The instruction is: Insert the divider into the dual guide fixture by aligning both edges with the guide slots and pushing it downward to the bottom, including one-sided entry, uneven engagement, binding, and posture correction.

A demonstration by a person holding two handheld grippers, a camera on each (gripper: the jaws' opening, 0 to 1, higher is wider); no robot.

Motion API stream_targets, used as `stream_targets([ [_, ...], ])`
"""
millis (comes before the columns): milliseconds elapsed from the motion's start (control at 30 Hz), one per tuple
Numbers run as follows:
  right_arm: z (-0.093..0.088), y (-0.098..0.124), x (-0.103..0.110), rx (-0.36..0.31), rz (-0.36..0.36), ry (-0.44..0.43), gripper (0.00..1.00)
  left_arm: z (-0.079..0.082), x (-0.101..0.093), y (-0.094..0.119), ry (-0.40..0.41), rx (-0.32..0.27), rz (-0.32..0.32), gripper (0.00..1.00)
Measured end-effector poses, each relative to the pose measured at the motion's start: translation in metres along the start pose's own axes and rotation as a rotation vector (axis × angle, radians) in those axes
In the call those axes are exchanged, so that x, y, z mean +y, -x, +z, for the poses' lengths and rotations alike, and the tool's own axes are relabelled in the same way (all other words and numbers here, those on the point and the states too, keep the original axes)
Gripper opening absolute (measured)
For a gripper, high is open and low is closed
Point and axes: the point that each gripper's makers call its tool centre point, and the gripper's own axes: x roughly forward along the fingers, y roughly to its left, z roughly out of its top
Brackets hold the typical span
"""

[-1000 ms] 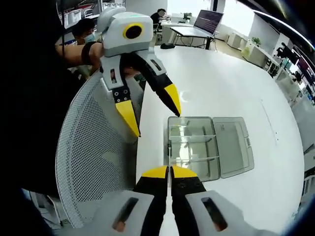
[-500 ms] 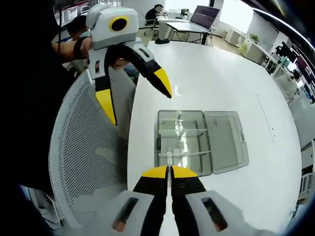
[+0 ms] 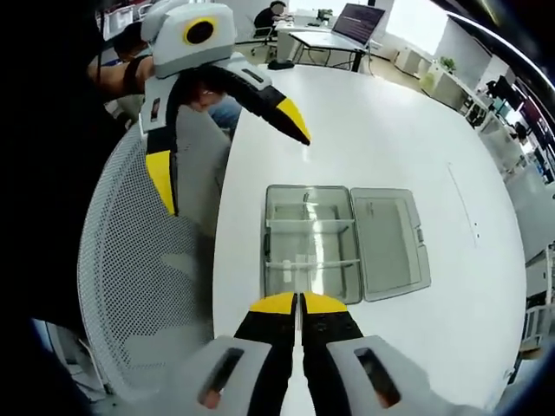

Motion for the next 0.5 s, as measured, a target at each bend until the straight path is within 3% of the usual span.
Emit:
stream_targets([
  [300, -0.001, -0.005, -0.009, 0.013, -0.002, 0.011, 0.0, -0.002, -0.002, -0.004, -0.009, 0.007, -0.004, 0.99],
  [500, -0.002, -0.008, -0.011, 0.021, 0.004, 0.017, 0.0, -0.002, -0.001, -0.003, -0.003, 0.01, 0.001, 0.99],
])
